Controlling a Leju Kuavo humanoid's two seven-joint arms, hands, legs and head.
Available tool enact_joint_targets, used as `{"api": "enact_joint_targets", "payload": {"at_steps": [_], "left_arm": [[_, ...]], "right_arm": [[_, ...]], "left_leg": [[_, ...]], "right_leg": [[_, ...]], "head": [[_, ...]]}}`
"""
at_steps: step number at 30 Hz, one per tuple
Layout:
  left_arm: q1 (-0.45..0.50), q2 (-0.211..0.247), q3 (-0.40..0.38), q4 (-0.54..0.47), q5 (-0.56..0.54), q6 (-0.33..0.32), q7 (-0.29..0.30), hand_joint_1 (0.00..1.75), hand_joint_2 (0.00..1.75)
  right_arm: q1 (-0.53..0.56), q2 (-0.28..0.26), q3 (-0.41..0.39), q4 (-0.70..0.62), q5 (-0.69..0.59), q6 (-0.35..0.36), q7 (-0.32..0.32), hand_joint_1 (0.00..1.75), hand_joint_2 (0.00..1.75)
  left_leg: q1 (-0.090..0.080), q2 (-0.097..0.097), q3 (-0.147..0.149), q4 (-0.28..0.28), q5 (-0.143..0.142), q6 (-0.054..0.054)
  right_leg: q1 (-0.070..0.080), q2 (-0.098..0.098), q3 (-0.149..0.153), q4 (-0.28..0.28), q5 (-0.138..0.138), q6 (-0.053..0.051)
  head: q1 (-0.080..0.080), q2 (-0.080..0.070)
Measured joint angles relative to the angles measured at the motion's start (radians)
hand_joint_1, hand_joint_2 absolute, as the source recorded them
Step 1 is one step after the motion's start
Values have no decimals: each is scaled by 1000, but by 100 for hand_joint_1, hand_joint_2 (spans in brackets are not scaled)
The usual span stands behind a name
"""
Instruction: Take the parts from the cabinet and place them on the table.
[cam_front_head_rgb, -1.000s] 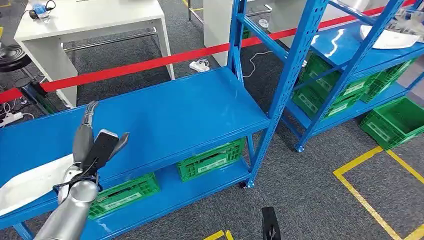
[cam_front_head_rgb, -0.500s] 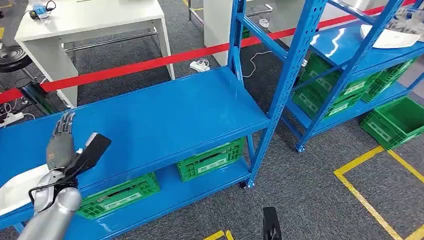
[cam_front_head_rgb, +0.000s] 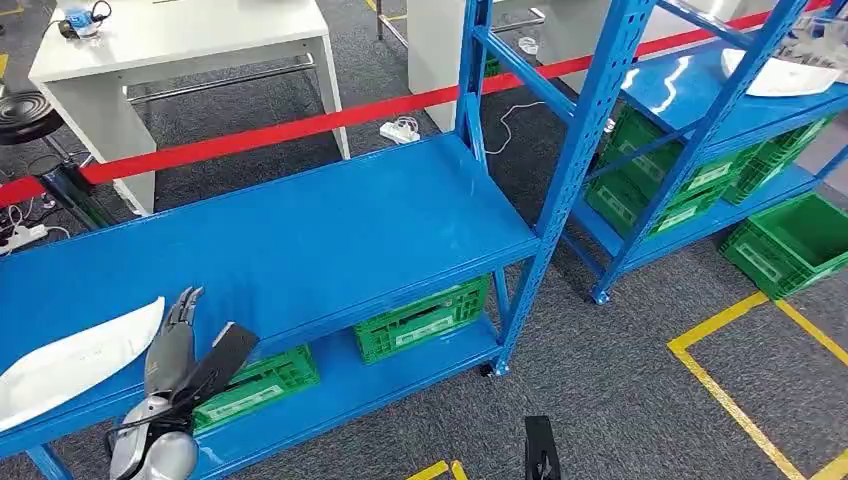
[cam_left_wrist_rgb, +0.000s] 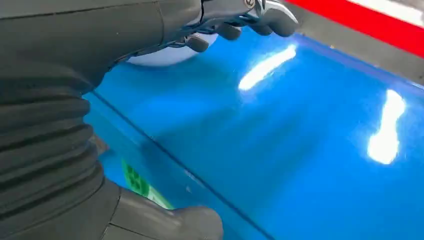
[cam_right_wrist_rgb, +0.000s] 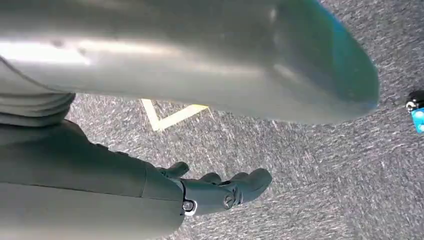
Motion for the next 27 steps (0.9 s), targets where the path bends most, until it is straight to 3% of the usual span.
{"api": "enact_joint_targets", "payload": {"at_steps": [4, 11, 17, 21, 22, 24, 27], "left_arm": [[28, -8, 13, -13, -12, -16, 6, 0, 175], [105, -11, 23, -71, -88, -13, 77, 0, 175], [165, 22, 39, -113, -149, 54, 120, 0, 175], [184, 39, 47, -127, -156, 57, 121, 0, 175], [187, 41, 48, -129, -157, 57, 121, 21, 175], [190, 47, 49, -134, -181, 64, 139, 161, 175], [192, 61, 55, -134, -252, 113, 175, 175, 175]], "right_arm": [[0, 0, 0, 0, 10, -15, 0, 0, 0], [0, 3, 0, 0, 18, -63, 6, 0, 0], [1, 24, 0, 1, 29, -84, 22, 0, 0], [0, 30, 0, 2, 31, -85, 21, 0, 0], [0, 31, 0, 2, 31, -85, 21, 0, 0], [0, 32, 0, 2, 32, -85, 23, 0, 0], [0, 35, 0, 2, 36, -87, 19, 0, 0]], "left_leg": [[0, 0, 0, 0, 0, 0], [0, 0, 0, 0, 0, 0], [0, 0, 0, 0, -1, -1], [1, 0, 0, 0, -1, -1], [1, 0, 0, 0, -1, -1], [1, 0, 0, 0, -1, -1], [1, 0, 0, 0, -1, -1]], "right_leg": [[0, 0, 0, 0, 0, 0], [0, 0, 0, 0, -1, 0], [0, 0, 0, 1, -2, -1], [1, -1, 0, 1, -2, -1], [1, -1, 0, 1, -2, -1], [1, -1, 0, 1, -2, -1], [1, 0, 0, 1, -2, -1]], "head": [[0, 0], [0, 0], [0, 0], [0, 0], [0, 0], [0, 0], [0, 0]]}}
